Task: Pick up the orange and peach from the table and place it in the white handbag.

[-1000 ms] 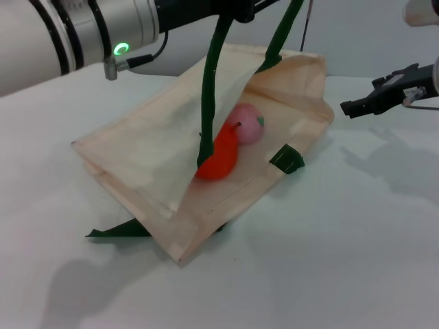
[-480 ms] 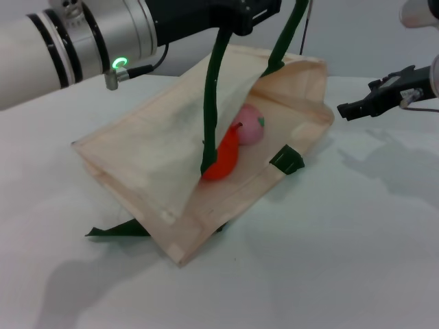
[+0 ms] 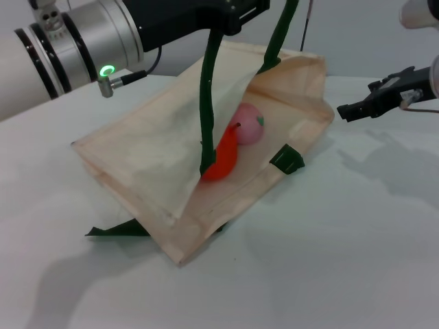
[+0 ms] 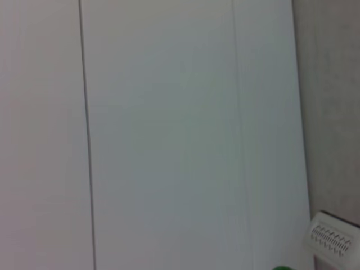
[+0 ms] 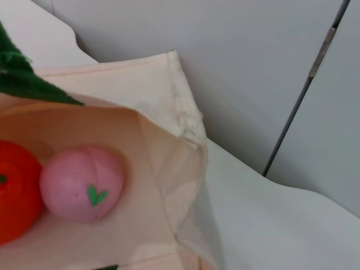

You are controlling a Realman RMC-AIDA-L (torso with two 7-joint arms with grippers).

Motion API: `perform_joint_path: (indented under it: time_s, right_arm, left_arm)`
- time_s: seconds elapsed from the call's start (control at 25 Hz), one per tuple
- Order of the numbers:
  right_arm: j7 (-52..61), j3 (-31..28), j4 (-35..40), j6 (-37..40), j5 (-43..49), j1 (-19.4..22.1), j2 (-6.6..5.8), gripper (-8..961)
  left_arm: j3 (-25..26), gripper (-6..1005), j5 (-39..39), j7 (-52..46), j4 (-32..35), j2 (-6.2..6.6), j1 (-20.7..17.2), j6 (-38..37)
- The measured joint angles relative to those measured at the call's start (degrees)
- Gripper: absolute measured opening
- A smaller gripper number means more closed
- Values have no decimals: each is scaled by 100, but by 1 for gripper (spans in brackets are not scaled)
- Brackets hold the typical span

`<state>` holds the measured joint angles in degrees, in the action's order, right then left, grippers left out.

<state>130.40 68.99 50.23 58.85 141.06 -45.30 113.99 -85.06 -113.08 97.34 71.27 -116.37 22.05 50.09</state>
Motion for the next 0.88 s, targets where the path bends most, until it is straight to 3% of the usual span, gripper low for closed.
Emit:
perform_joint_path:
  time_s: [0.48, 0.76, 0.88]
  right_arm:
    - [-5, 0, 22, 30, 0, -13, 7, 836]
    - [-4, -20, 38, -122, -4, 33, 41, 836]
    - [-33, -225, 119, -412, -7, 141, 129, 836]
  left_arm:
    - [69, 431, -451, 618, -545, -5, 182, 452]
    - [140, 431, -567, 709, -594, -12, 136, 229]
    - [211, 431, -558, 808, -714, -16, 93, -78]
